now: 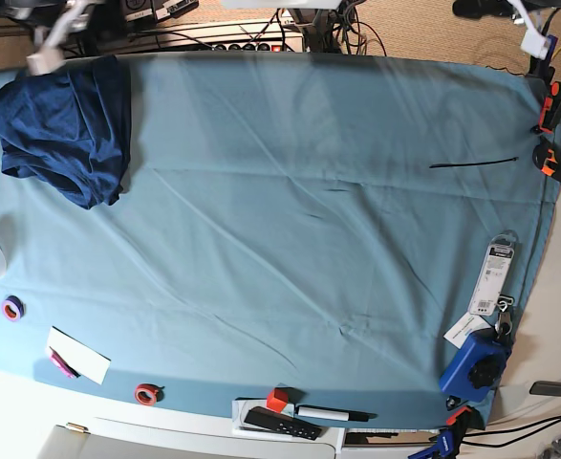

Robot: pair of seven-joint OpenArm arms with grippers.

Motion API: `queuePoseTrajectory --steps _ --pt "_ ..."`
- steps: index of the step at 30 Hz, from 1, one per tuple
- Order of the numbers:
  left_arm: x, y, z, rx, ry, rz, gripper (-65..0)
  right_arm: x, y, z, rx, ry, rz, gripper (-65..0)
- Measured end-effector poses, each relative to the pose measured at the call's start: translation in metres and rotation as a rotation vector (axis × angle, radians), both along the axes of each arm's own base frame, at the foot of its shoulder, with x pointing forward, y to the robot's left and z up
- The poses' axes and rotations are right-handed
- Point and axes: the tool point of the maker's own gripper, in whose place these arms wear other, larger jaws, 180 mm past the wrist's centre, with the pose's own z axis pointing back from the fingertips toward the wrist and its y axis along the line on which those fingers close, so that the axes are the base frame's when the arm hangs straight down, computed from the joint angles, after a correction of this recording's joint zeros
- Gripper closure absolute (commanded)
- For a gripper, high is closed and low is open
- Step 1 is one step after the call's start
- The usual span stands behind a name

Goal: Layout the t-shirt on the table in an organized manner, then fold the t-shirt properly

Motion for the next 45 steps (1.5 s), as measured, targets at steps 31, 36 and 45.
queuePoseTrajectory --steps 31,36,45 --pt "-0.045 -0.06 -0.166 0.39 0.015 -0.663 0.0 -0.144 0.016 -0.217 -0.177 0.54 0.319 -21.8" --pt "-0.012 -0.034 -0.192 0.661 -0.035 -0.614 0.0 -0.111 0.028 -0.25 -0.285 0.439 0.229 -21.8" --pt "0.003 -0.045 -0.23 0.707 0.048 -0.509 0.0 -0.082 0.065 -0.286 -0.43 0.381 -0.113 -21.8"
